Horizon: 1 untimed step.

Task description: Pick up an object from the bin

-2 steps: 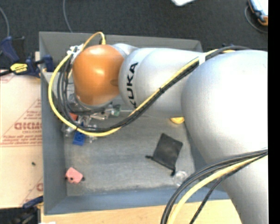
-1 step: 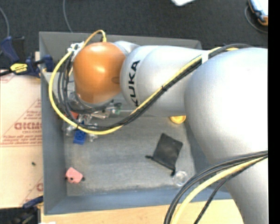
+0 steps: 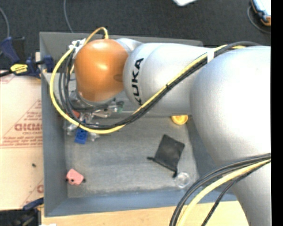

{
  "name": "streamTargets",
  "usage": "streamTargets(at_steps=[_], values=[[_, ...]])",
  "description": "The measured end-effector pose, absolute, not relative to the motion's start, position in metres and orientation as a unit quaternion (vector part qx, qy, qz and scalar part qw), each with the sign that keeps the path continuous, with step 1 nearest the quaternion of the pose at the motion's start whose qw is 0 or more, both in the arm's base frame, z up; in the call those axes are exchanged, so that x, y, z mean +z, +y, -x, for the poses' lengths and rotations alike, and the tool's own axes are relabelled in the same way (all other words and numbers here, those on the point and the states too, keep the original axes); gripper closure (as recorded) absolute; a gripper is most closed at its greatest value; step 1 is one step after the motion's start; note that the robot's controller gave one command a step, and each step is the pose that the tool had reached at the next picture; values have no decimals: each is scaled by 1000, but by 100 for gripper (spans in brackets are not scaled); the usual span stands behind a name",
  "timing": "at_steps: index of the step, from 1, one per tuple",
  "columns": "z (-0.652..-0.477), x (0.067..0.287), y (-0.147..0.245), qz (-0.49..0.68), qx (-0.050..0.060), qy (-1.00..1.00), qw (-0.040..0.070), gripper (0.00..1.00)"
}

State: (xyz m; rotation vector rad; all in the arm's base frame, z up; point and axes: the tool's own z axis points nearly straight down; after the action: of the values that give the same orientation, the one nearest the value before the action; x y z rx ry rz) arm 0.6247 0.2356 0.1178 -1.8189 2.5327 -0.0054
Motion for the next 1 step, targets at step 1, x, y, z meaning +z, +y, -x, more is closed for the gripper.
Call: streamTargets(at_steps=[1], values=[[-625, 127, 236, 583, -2, 812, 13, 100]])
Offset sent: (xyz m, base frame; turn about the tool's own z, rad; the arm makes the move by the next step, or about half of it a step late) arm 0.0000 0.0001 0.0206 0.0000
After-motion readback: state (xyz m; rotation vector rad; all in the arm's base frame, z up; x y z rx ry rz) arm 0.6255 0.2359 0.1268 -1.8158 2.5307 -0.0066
